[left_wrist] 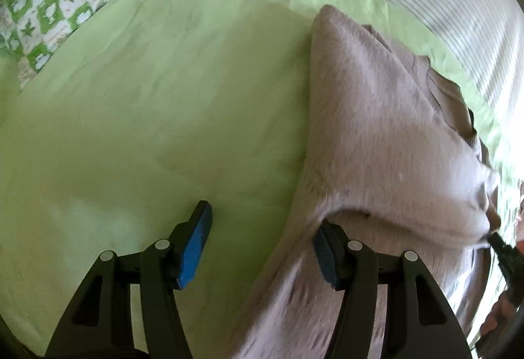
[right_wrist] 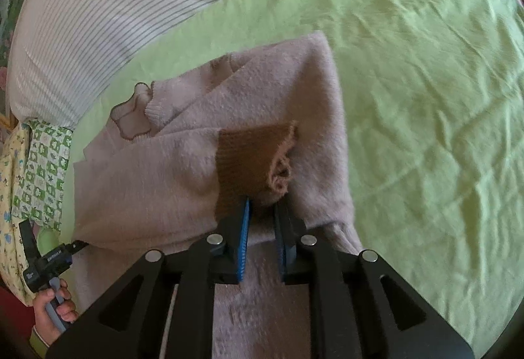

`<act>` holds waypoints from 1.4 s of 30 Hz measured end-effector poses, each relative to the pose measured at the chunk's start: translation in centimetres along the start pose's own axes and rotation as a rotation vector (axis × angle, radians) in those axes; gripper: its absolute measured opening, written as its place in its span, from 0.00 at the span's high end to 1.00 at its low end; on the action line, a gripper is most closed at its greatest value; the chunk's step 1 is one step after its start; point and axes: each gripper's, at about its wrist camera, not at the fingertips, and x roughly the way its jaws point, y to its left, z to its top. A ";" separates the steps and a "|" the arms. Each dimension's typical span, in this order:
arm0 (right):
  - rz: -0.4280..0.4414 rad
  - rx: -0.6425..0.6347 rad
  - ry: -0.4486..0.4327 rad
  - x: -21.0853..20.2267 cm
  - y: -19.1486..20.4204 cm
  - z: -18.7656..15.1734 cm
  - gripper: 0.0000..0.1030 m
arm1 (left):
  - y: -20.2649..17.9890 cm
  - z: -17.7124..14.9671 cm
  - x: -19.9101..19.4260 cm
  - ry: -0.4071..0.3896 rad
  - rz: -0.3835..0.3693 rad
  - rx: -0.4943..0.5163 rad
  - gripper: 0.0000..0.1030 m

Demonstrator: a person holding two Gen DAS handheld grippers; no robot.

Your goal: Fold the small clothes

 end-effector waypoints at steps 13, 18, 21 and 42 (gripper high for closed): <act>0.096 -0.035 -0.031 0.8 3.1 3.0 0.85 | -4.3 1.0 -2.5 -0.081 -0.020 0.097 0.42; 0.009 -0.009 0.105 3.8 1.3 1.0 0.86 | -3.0 1.3 1.0 0.018 0.057 0.078 0.37; 0.026 0.009 0.085 1.9 1.1 0.2 0.85 | -2.0 0.9 0.3 0.020 0.045 0.073 0.37; 0.041 -0.004 0.064 -12.1 -1.9 -13.6 0.52 | 4.5 -17.2 -8.1 0.188 -0.103 0.143 0.33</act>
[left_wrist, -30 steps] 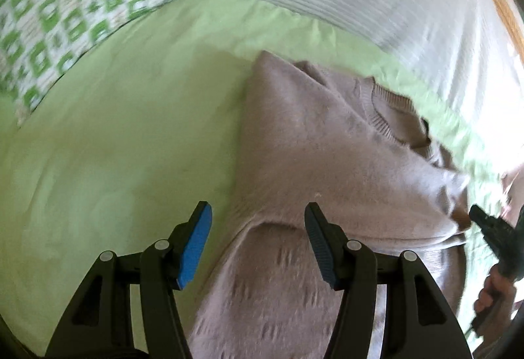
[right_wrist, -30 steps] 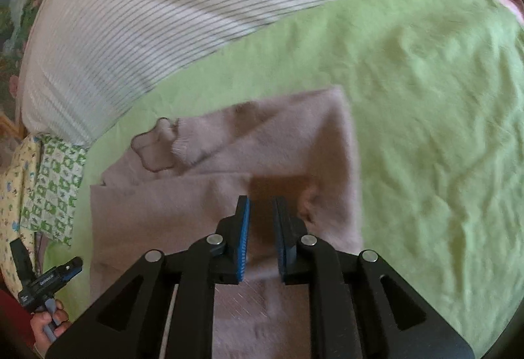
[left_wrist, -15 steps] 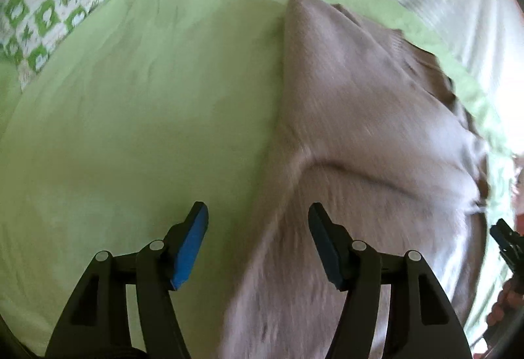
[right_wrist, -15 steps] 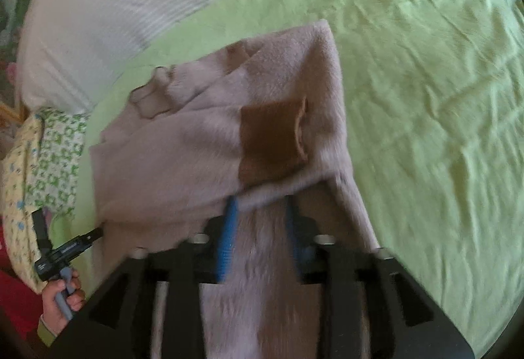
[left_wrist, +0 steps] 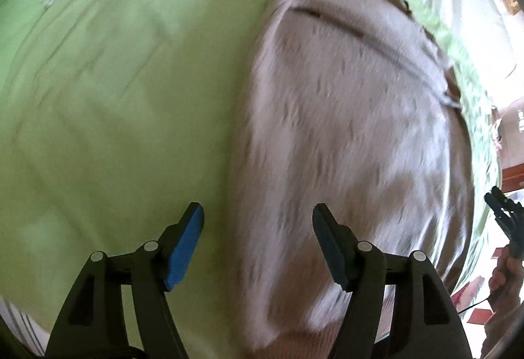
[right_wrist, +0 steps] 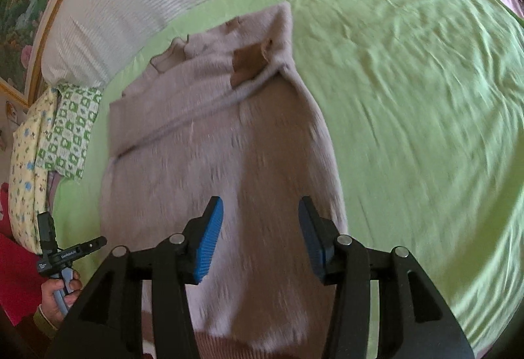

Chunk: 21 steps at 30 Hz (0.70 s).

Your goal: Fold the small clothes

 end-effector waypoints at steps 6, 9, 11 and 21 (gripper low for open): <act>0.039 -0.011 0.072 -1.0 -1.2 -3.3 0.52 | 1.4 -4.9 -0.7 0.037 -0.014 -0.079 0.30; 0.037 -0.031 0.114 -1.2 -1.8 -5.2 0.52 | 1.5 -7.1 -1.0 0.058 -0.009 -0.084 0.30; 0.034 -0.026 0.127 -1.6 -2.2 -6.4 0.52 | 1.4 -8.6 -0.9 0.074 -0.021 -0.071 0.29; 0.013 0.069 0.132 -2.8 -4.6 -12.5 0.52 | -1.1 -11.9 0.5 0.090 -0.053 0.043 0.22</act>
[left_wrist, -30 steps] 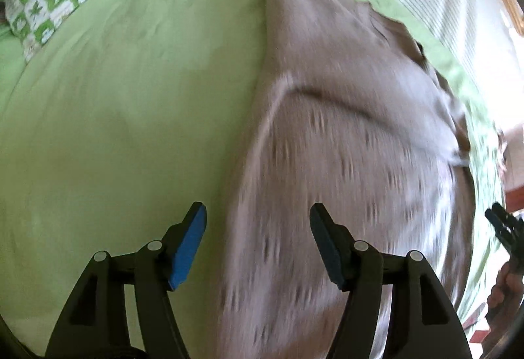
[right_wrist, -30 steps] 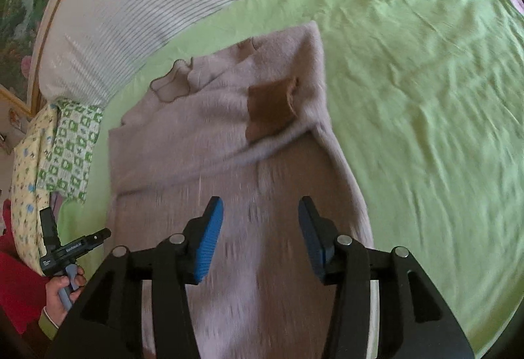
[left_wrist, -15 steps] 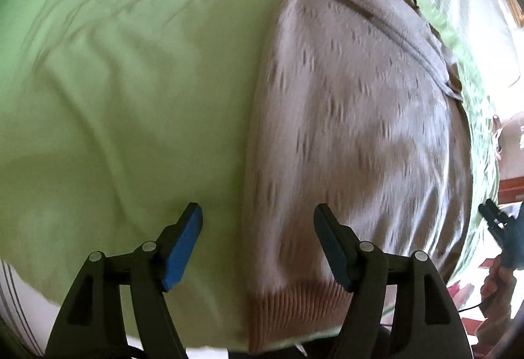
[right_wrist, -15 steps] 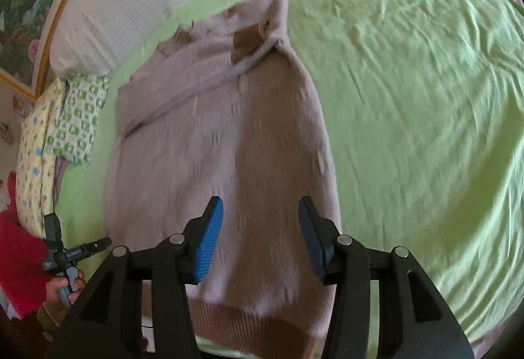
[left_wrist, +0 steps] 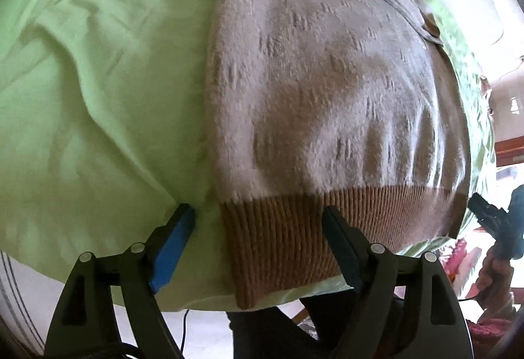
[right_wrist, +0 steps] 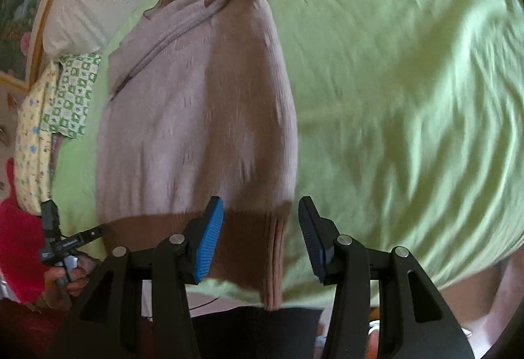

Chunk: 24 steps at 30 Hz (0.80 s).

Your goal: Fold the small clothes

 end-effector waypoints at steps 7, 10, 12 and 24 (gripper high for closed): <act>0.039 0.035 0.007 0.9 -0.2 -1.8 0.52 | -0.2 -0.5 0.3 -0.025 -0.035 0.027 0.22; 0.052 0.031 0.004 1.1 0.5 -1.8 0.53 | 0.0 -0.3 0.2 -0.032 -0.037 0.036 0.34; 0.066 0.039 0.017 1.6 0.7 -2.0 0.63 | -0.3 -0.1 0.2 -0.038 -0.005 0.064 0.46; 0.132 0.081 -0.024 0.0 -0.7 -5.0 0.93 | 0.8 -1.7 -2.8 -0.096 -0.149 0.093 0.96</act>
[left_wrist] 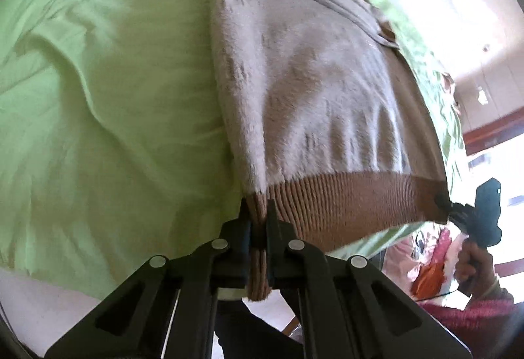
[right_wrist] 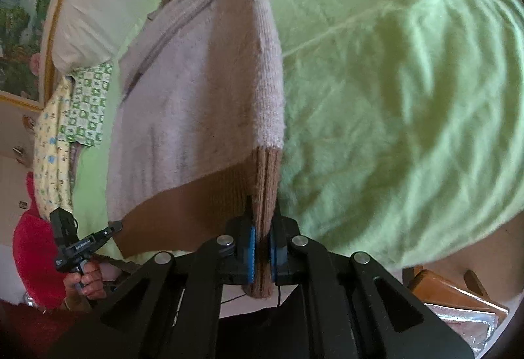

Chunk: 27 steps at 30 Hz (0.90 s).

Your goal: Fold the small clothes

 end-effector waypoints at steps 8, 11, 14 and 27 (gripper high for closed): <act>0.036 -0.004 -0.003 -0.1 0.8 0.2 0.94 | 1.2 1.0 -0.9 -0.031 -0.080 -0.055 0.96; 0.080 -0.024 -0.018 -0.5 2.1 1.3 0.94 | 0.4 2.2 -2.2 -0.087 -0.118 -0.047 0.96; 0.154 -0.030 -0.067 -1.5 3.4 2.9 0.94 | -0.5 3.8 -3.5 -0.135 -0.150 -0.046 0.96; 0.331 -0.105 -0.264 -2.1 9.9 16.1 0.94 | -2.8 18.2 -6.3 -0.375 -0.205 -0.047 0.96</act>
